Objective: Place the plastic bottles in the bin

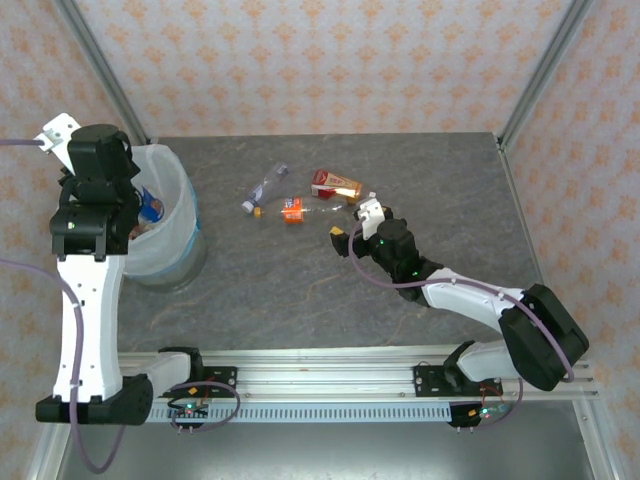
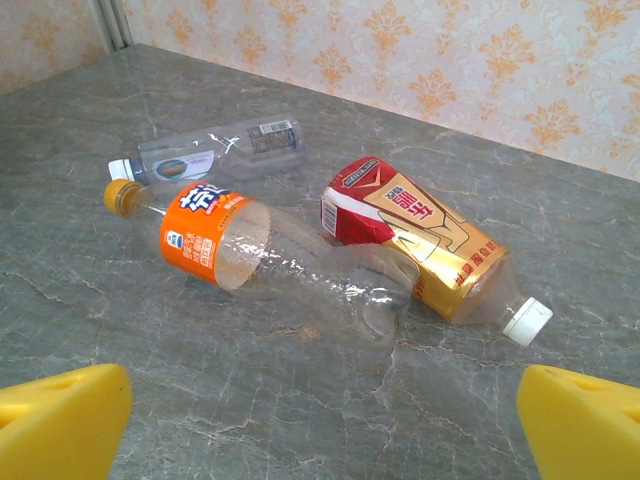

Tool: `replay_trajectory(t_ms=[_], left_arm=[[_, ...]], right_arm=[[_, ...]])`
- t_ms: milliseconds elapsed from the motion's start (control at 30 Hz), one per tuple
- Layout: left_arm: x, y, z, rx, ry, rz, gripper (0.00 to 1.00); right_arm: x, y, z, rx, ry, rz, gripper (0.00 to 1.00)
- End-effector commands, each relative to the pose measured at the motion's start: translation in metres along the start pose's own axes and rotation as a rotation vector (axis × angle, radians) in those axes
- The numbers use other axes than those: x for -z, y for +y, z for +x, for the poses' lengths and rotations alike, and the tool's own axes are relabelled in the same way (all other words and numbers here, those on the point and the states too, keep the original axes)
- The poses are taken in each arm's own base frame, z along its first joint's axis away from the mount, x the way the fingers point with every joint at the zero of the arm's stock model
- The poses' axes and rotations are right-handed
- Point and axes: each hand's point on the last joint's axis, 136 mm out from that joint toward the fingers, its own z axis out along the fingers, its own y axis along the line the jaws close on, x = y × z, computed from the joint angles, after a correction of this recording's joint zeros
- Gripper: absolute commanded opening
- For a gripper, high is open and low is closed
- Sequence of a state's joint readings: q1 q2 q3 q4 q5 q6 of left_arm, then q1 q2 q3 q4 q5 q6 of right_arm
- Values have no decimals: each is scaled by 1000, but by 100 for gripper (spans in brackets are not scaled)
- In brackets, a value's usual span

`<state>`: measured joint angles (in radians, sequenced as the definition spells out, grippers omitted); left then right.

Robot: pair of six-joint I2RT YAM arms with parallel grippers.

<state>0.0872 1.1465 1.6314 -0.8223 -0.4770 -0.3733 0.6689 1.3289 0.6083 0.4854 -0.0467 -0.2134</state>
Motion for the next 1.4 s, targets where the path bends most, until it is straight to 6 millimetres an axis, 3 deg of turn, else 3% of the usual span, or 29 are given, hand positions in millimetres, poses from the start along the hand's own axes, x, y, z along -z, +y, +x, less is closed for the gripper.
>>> replay_trajectory(t_ms=[0,33,100,200,267,333,467,767,1100,1367], left_arm=[[-19,-11,52,10,204,69,0],[-26,-11,63,11,234,66,0],[-39,-9,85,11,295,44,11],[-56,-4,112,16,366,0,15],[-63,-1,119,13,383,-24,28],[-63,-3,116,10,383,-22,48],[-53,-12,95,23,344,44,74],[-31,-36,68,58,302,214,100],[8,-80,48,103,272,529,100],[34,-111,48,68,274,697,100]], right_arm=[[1,2,-11,-16,-19,-14,99],[1,2,-11,-16,-18,-14,99],[1,2,-11,-20,-17,-18,99],[1,3,-12,-28,-18,-18,99],[2,3,-12,-30,-18,-22,99],[2,3,-11,-33,-13,-23,99],[2,3,-10,-37,-11,-21,99],[-2,5,-8,-54,-5,-27,99],[-3,2,-10,-58,-8,-11,99],[-3,0,-10,-71,-11,0,99]])
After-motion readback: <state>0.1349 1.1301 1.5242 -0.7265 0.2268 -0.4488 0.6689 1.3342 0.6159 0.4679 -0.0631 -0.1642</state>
